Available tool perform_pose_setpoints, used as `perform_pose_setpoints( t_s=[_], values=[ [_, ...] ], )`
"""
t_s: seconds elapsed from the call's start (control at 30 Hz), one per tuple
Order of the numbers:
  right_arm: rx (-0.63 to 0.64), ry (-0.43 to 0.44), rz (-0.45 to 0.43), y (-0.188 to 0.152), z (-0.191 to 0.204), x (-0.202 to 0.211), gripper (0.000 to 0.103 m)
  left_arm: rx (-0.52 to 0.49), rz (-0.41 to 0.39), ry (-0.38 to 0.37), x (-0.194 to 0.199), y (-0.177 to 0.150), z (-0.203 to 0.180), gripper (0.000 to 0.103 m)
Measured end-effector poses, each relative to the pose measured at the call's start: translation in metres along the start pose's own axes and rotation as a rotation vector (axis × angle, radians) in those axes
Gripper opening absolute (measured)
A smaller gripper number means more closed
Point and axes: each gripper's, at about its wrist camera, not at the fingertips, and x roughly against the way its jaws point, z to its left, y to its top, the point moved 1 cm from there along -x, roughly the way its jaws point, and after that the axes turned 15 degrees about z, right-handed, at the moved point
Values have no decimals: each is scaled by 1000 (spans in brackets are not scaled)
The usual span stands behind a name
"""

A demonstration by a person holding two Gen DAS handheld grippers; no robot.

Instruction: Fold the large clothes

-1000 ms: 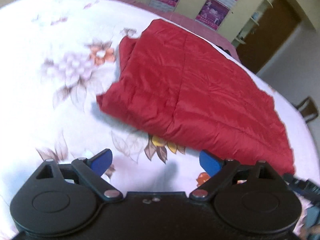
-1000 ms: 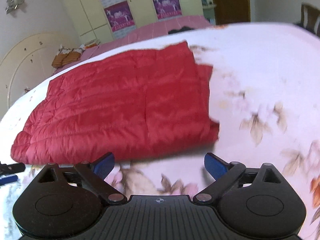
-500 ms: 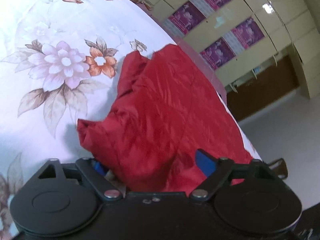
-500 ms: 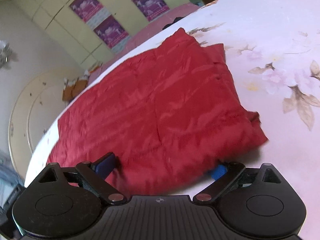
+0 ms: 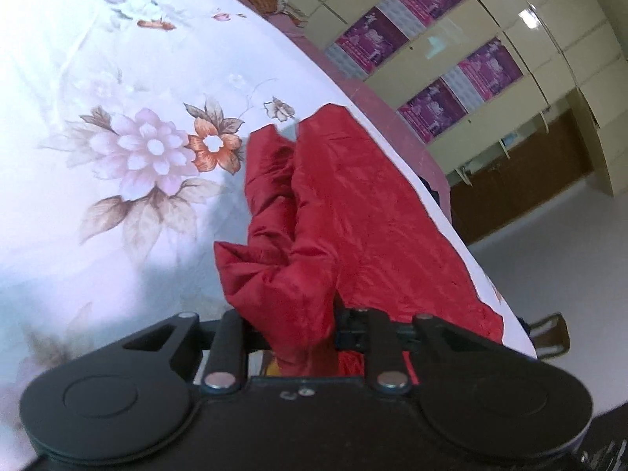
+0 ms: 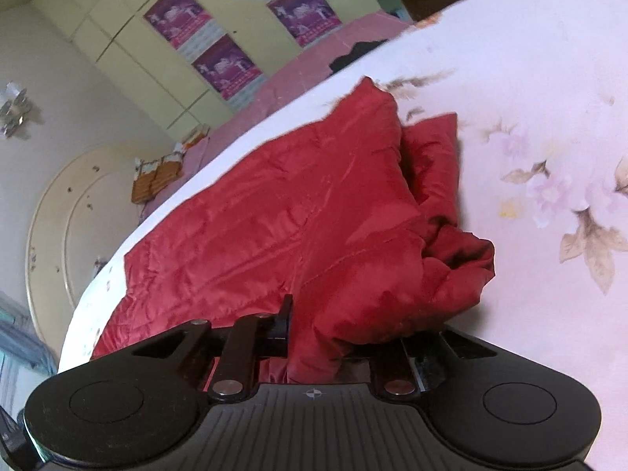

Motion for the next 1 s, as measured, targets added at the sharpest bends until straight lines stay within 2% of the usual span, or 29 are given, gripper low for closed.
perform_pose_setpoints(
  t_s=[0.2, 0.47, 0.63, 0.77, 0.8, 0.87, 0.9, 0.93, 1.0],
  values=[
    [34, -5, 50, -45, -1, 36, 18, -47, 52, -11, 48, -45, 16, 21],
    [39, -26, 109, -80, -8, 30, 18, -36, 110, -19, 98, -124, 60, 21],
    [35, -28, 124, -87, -13, 32, 18, -52, 122, -14, 114, -151, 71, 21],
    [20, -17, 138, -75, -18, 26, 18, -67, 128, -6, 118, -163, 80, 21],
    [8, -12, 139, -70, -20, 23, 21, -75, 132, 5, 116, -160, 79, 23],
    [-8, -41, 125, -64, -22, 22, 39, -83, 131, 28, 111, -158, 77, 29],
    [-9, -65, 113, -61, -23, 23, 53, -89, 123, 41, 108, -153, 75, 31],
    [-9, -82, 101, -61, -22, 26, 62, -99, 114, 62, 107, -152, 73, 35],
    [-5, -116, 67, -59, -23, 35, 67, -101, 109, 75, 106, -158, 68, 42]
  ],
)
